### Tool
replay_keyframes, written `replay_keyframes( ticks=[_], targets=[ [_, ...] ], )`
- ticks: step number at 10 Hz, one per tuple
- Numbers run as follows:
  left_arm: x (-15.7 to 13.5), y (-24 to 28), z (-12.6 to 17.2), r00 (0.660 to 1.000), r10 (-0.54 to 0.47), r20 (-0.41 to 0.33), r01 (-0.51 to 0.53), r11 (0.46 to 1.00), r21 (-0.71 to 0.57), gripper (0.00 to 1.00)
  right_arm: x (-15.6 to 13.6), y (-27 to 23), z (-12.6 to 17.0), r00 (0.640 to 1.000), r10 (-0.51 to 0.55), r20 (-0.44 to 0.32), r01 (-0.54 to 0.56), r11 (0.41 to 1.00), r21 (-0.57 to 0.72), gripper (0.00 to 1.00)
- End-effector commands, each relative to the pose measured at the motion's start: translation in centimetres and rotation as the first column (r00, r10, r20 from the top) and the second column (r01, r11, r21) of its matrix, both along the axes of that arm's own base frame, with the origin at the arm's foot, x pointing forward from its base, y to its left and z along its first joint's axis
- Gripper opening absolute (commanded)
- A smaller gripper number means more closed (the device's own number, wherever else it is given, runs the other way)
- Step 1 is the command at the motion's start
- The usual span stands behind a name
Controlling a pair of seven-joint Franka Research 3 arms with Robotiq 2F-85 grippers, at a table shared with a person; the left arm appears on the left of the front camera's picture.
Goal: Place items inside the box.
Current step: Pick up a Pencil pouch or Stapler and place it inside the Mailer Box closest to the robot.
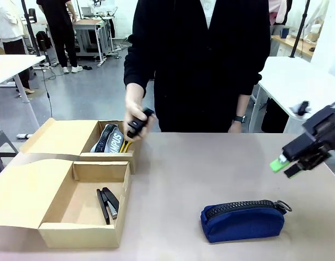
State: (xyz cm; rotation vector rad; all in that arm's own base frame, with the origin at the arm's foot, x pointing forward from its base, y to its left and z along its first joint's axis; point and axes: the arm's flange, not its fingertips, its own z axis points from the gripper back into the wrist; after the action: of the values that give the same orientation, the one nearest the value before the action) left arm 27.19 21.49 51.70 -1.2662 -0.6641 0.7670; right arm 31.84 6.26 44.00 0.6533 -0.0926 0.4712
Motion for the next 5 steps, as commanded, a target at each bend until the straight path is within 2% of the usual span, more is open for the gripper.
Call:
replay_keyframes(
  ticks=[1,2,3,4,5],
  targets=[
    [-0.2,-0.2,-0.1,1.0,-0.002,0.026,0.002,1.0,-0.002,1.0,0.8,1.4,-1.8,0.82,0.437,0.37,-0.444,0.893,-0.072,1.0],
    [-0.2,-0.2,-0.1,1.0,-0.002,0.026,0.002,1.0,-0.002,1.0,-0.2,3.2,-2.4,0.68,0.622,0.389,-0.613,0.773,-0.165,1.0],
    [-0.2,-0.2,-0.1,1.0,-0.002,0.026,0.002,1.0,-0.002,1.0,-0.6,5.1,-3.3,0.645,0.643,0.412,-0.601,0.761,-0.246,1.0],
    [-0.2,-0.2,-0.1,1.0,-0.002,0.026,0.002,1.0,-0.002,1.0,-1.0,7.2,-4.2,0.607,0.692,0.39,-0.62,0.72,-0.313,1.0],
    [-0.2,-0.2,-0.1,1.0,-0.002,0.026,0.002,1.0,-0.002,1.0,-1.3,8.7,-5.1,0.611,0.732,0.302,-0.629,0.68,-0.376,1.0]
  ],
)
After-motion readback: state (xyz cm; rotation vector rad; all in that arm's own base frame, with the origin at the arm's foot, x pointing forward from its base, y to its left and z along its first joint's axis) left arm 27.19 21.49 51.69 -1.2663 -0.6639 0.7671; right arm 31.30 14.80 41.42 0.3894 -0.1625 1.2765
